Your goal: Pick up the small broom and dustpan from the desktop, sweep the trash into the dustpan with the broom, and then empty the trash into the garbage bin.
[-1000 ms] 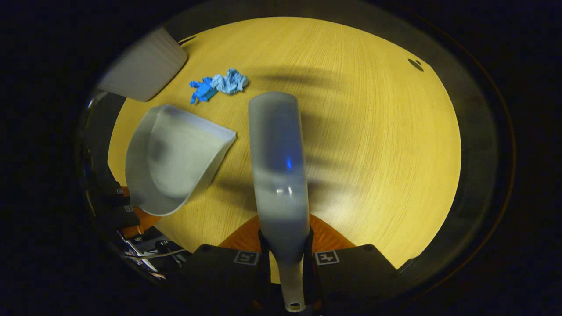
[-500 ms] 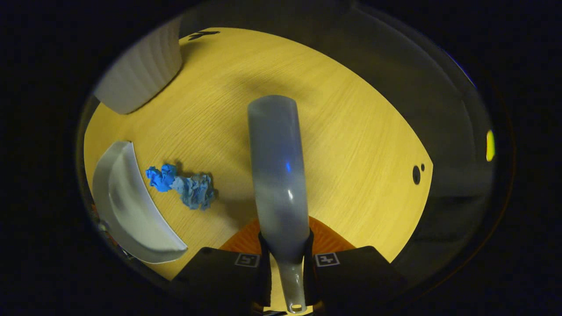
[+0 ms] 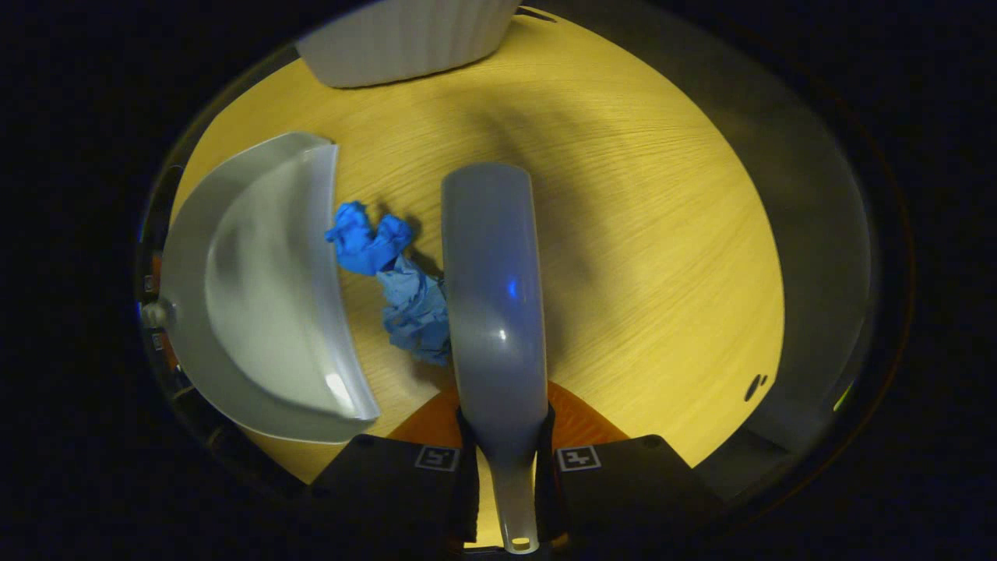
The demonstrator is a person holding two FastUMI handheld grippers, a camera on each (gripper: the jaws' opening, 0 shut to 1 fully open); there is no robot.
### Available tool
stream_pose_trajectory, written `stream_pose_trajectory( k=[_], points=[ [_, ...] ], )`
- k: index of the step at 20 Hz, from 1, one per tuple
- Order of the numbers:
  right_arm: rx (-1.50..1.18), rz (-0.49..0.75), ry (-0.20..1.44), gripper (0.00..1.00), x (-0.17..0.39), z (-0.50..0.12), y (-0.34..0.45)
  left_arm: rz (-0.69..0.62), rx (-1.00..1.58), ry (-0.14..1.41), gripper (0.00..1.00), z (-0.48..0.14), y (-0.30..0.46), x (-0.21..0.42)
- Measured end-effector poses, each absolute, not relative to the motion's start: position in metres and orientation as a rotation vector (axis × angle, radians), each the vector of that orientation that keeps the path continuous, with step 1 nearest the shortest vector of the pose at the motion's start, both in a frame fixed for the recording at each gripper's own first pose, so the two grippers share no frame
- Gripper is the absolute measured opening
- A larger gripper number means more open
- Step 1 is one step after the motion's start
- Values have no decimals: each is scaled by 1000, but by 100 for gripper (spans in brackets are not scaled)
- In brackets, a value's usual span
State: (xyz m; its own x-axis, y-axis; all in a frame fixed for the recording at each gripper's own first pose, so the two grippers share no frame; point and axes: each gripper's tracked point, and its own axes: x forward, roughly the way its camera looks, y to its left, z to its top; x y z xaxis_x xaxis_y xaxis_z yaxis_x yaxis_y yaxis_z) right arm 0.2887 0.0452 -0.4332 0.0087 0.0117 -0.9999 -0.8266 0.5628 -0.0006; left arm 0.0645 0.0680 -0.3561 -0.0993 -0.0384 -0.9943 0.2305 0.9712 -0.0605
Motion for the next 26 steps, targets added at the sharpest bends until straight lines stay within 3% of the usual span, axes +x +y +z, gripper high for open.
stream_pose_trajectory(
  k=[6,7,11,14,15,16,17,20,26],
  points=[
    [-504,1037,1611,31,271,-425,41,-316,237,1544,26,-359,75,64],
    [-453,1075,1639,38,268,-425,40,-322,243,1532,26,-360,75,64],
    [-308,1146,1700,39,284,-408,47,-343,278,1522,27,-362,78,62],
    [-201,1116,1653,39,283,-398,47,-297,227,1496,27,-363,75,61],
    [-127,1106,1615,31,283,-391,52,-277,219,1473,26,-363,74,62],
    [-25,1096,1578,39,282,-382,50,-260,226,1447,27,-365,76,63],
    [79,1088,1543,31,283,-371,48,-245,223,1419,26,-363,76,66],
    [354,1052,1429,30,282,-355,35,-240,173,1346,26,-365,70,68],
    [683,861,1143,30,279,-376,-15,-133,256,1187,26,-361,77,112]
  ],
)
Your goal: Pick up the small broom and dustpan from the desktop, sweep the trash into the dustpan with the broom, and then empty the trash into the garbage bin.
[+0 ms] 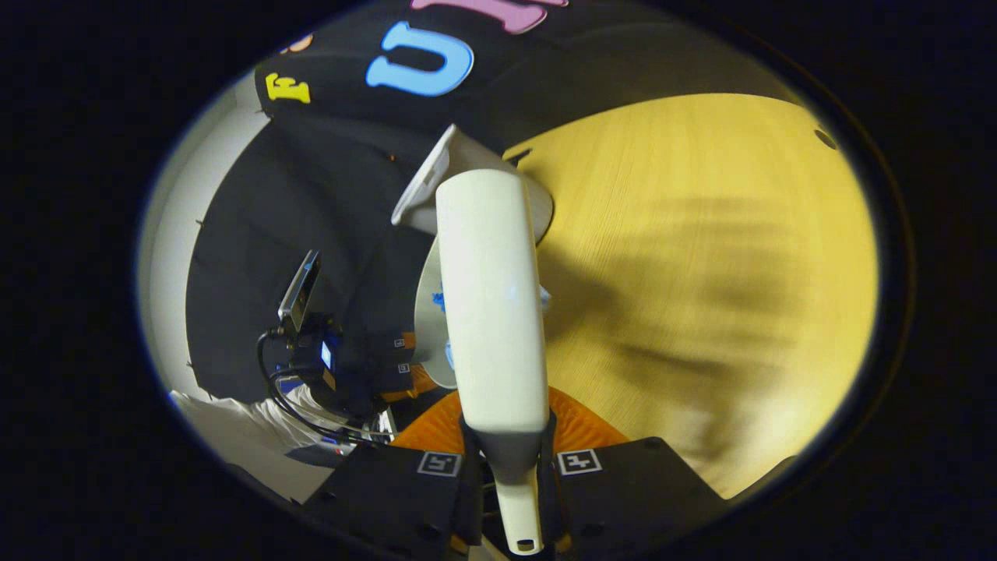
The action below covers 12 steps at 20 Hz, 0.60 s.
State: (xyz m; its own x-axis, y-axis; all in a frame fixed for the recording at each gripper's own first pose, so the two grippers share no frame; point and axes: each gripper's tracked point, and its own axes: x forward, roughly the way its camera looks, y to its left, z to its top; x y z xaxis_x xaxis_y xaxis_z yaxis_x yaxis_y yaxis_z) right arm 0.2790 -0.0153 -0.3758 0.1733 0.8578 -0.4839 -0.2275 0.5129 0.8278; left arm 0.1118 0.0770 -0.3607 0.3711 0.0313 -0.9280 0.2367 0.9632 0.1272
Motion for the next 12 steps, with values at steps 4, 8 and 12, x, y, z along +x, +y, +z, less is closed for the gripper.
stream_pose_trajectory(
  k=[4,8,12],
  points=[
    [720,778,1029,30,264,-410,-60,-55,362,1084,26,-343,96,162],
    [728,732,1018,30,230,-467,-100,37,525,1004,25,-308,133,211],
    [755,707,1018,30,189,-490,-123,179,720,1061,26,-313,167,231]
  ],
)
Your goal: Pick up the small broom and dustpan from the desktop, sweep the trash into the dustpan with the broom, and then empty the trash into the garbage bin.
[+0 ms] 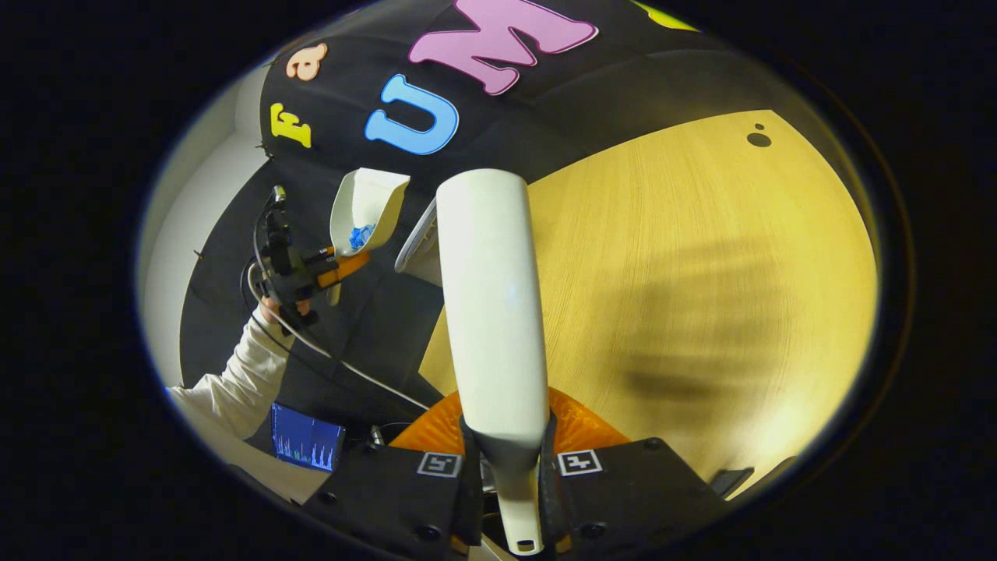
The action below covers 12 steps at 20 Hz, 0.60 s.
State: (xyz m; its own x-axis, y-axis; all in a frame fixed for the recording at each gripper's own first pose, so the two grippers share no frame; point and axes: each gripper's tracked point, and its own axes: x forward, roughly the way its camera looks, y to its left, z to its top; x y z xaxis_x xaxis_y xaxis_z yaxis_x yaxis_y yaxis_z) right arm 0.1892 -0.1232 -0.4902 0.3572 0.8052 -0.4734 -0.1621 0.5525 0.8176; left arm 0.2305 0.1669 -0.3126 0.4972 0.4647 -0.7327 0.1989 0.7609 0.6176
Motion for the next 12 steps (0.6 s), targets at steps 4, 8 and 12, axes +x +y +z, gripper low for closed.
stream_pose_trajectory(
  k=[4,8,12],
  points=[
    [754,682,1045,30,181,-495,-123,253,908,1156,26,-332,173,222],
    [773,659,1057,30,190,-503,-120,292,1178,1228,26,-348,188,212],
    [795,640,1059,30,191,-504,-124,320,1557,1226,26,-350,208,202]
  ],
)
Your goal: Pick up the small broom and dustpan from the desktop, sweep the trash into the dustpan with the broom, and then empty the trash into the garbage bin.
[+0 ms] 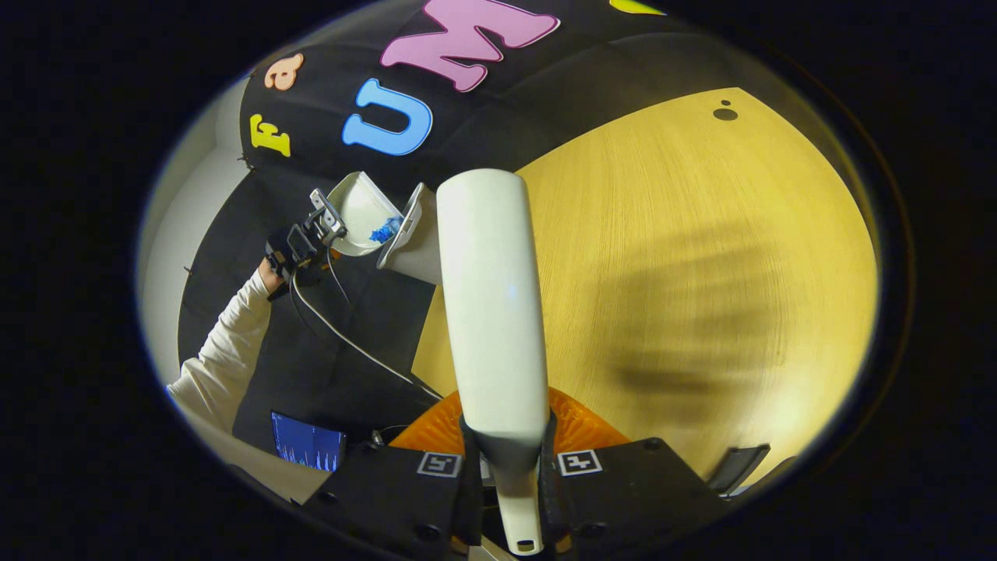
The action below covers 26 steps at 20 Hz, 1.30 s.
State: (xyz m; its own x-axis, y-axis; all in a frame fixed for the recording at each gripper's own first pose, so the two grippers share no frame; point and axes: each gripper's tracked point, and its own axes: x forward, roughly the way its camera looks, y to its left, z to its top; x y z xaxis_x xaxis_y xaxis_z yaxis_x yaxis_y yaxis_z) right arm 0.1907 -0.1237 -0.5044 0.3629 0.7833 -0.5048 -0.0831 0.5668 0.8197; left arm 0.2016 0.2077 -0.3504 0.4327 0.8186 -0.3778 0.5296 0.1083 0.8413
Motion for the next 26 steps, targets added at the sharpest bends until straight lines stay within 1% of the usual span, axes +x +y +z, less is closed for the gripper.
stream_pose_trajectory(
  k=[2,4,6,7,8,9,10,14,15,16,19,22,23,25,26],
  points=[
    [791,637,1065,30,189,-506,-122,309,1762,1168,26,-352,215,200],
    [781,635,1072,30,187,-509,-120,302,1911,1144,25,-358,222,193],
    [776,630,1082,30,187,-512,-118,285,1984,1133,26,-360,222,191],
    [771,624,1092,30,186,-514,-118,268,1964,1126,25,-362,222,190],
    [762,615,1102,30,185,-518,-117,259,1906,1124,27,-357,219,191],
    [757,606,1109,30,184,-520,-118,259,1831,1110,24,-354,216,194],
    [758,599,1115,30,184,-521,-118,260,1762,1085,26,-346,211,199],
    [771,576,1117,30,192,-514,-115,264,1494,968,25,-330,200,206],
    [773,568,1110,30,196,-513,-113,280,1404,953,24,-326,195,206],
    [778,559,1104,30,200,-511,-113,280,1295,945,25,-322,189,204],
    [789,526,1103,30,211,-510,-108,173,930,902,25,-330,159,210],
    [779,495,1118,30,215,-515,-105,89,620,871,25,-344,99,213],
    [764,479,1124,30,214,-518,-107,61,530,874,25,-352,75,212],
    [717,441,1137,30,213,-524,-112,3,359,916,25,-388,21,193],
    [688,416,1140,30,213,-525,-115,-16,280,950,23,-408,-2,179]
  ],
)
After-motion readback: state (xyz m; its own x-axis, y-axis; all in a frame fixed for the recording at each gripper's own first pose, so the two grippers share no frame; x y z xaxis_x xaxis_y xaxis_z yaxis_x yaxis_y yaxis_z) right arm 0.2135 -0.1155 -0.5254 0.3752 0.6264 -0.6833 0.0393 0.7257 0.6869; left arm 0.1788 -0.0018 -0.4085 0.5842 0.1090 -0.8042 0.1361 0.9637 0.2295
